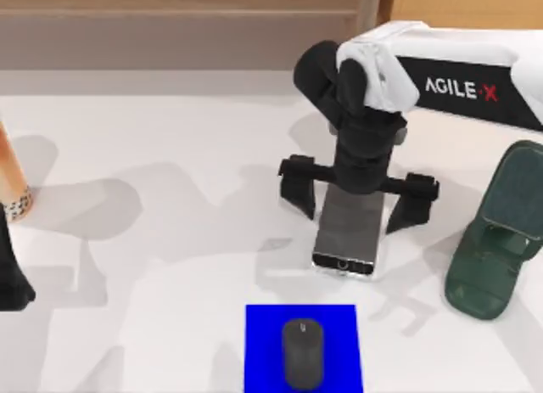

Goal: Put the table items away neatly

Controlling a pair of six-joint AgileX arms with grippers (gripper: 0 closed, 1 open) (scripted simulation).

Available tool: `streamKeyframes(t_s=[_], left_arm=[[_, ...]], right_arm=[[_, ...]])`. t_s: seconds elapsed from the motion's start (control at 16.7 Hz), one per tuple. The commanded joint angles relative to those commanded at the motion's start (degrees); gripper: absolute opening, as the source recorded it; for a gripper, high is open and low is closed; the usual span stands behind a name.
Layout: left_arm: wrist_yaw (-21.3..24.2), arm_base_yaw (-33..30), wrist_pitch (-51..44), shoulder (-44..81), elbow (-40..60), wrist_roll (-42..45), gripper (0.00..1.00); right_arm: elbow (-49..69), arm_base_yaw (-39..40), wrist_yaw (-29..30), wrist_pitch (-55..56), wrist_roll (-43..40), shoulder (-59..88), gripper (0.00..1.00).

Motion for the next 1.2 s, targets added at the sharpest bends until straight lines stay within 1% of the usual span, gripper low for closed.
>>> streamKeyframes(t_s=[0.66,0.72,1.2], left_arm=[[0.0,0.0,0.0,0.0,0.0,0.0,1.0],[0.0,0.0,0.0,0.0,0.0,0.0,1.0],[0.0,0.0,0.0,0.0,0.0,0.0,1.0]], right_arm=[[0.0,0.0,0.0,0.0,0.0,0.0,0.02],[0.0,0.0,0.0,0.0,0.0,0.0,0.0],[-0.07,0.02,0.25,-0.47,-0.2,-0.79,0.0]])
